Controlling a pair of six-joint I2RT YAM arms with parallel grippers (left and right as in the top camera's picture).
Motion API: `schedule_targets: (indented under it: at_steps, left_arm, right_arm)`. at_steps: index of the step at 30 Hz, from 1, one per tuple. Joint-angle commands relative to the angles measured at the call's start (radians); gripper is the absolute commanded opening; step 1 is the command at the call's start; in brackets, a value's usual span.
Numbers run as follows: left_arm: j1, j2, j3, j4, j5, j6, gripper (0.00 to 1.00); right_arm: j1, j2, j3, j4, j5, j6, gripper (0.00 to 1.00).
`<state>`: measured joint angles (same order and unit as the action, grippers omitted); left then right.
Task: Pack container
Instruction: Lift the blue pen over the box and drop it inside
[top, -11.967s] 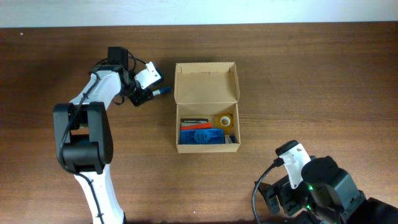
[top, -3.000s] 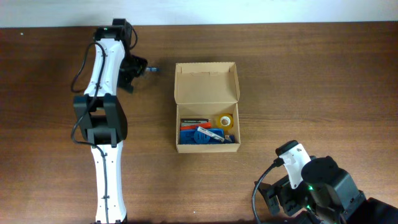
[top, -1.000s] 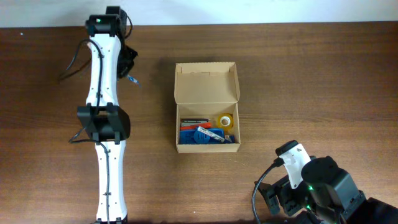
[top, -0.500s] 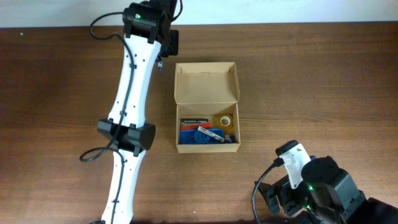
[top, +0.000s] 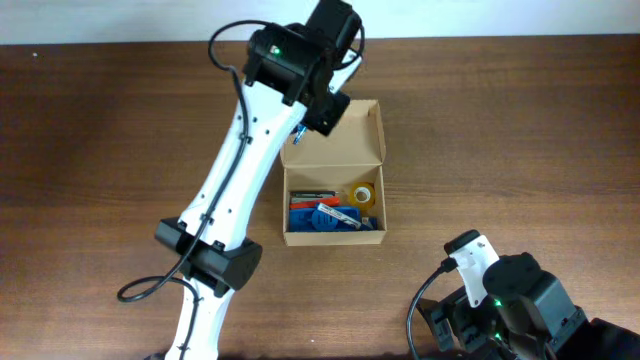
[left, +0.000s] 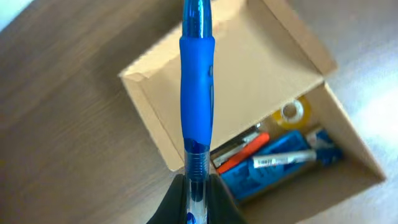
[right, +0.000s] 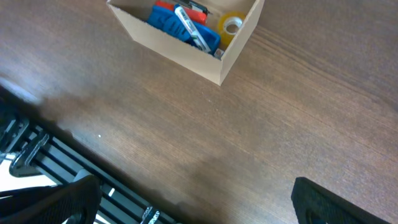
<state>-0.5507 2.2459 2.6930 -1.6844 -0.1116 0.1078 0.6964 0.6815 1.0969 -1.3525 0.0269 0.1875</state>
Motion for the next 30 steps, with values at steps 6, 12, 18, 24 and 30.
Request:
schedule_targets:
  at_steps: [6,12,18,24,30]
  left_arm:
    - [0.005,-0.014,-0.264,0.023,0.195,0.314,0.02]
    - [0.004,-0.014,-0.425,0.046,0.274,0.480,0.02]
    - [0.000,-0.014,-0.527,0.095,0.371,0.598,0.02]
    - [-0.003,-0.014,-0.570,0.130,0.370,0.649,0.02]
    - [-0.013,-0.014,-0.640,0.160,0.370,0.711,0.02]
  right_arm:
    - [0.002,-0.008,0.008,0.002,0.011,0.012,0.99]
    - [0.002,-0.008,0.008,0.002,0.011,0.012,0.99]
    - [0.002,-0.008,0.008,0.002,0.011,0.012,0.99]
    - [0.002,-0.008,0.008,0.002,0.011,0.012,0.99]
    - [0.002,-0.008,0.008,0.002,0.011,0.012,0.99]
